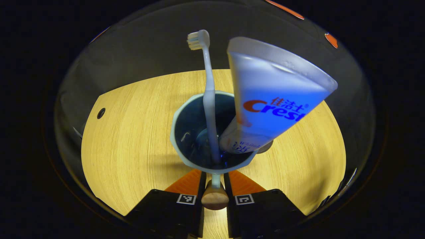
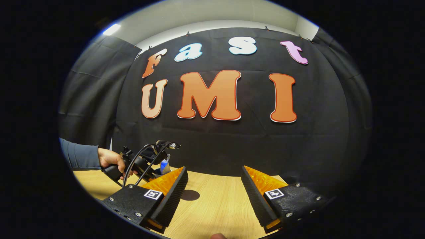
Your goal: Put the toothbrush and toothpaste on the desktop into the cup, then pick up the cup and place it on the coaster on the desktop.
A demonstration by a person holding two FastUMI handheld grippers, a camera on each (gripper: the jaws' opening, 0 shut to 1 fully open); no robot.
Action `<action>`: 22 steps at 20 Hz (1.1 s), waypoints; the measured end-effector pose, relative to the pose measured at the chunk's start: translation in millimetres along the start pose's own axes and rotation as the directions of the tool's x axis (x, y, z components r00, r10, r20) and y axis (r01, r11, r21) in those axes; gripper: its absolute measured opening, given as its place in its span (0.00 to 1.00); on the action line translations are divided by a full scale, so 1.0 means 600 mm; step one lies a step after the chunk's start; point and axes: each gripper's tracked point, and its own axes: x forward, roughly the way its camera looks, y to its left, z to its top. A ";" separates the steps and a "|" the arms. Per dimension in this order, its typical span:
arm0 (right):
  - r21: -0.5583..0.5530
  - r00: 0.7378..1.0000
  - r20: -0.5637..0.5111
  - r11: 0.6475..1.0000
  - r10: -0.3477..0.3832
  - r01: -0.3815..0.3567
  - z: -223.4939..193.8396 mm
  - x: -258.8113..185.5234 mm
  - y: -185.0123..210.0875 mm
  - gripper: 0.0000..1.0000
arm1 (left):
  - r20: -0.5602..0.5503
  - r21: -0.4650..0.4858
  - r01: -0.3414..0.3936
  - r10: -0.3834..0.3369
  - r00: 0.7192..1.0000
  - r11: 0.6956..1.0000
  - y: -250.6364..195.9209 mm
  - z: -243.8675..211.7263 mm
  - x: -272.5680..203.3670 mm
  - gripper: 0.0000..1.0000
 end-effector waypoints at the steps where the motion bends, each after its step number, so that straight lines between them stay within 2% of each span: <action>1: -0.006 1.000 0.001 1.000 -0.005 0.005 0.000 -0.004 -0.004 0.96 | 0.002 0.011 0.000 0.000 1.000 1.000 -0.009 -0.008 0.007 0.28; 3: -0.010 1.000 0.004 1.000 -0.008 0.008 -0.001 -0.013 -0.011 0.96 | 0.011 0.018 0.008 -0.008 1.000 1.000 -0.024 -0.032 0.040 0.28; 11: 0.003 0.999 -0.016 0.999 -0.033 0.033 -0.024 -0.033 -0.047 0.99 | -0.004 0.047 0.020 -0.019 1.000 0.999 -0.043 -0.046 0.072 0.28; 12: 0.011 0.999 -0.022 1.000 -0.029 0.029 -0.029 -0.035 -0.049 0.96 | -0.009 0.048 0.021 -0.021 1.000 0.999 -0.049 -0.049 0.075 0.28; 22: 0.043 0.997 -0.059 0.998 -0.041 0.043 -0.062 -0.035 -0.067 0.96 | -0.038 0.076 -0.020 0.023 0.999 0.997 -0.038 -0.050 0.081 0.28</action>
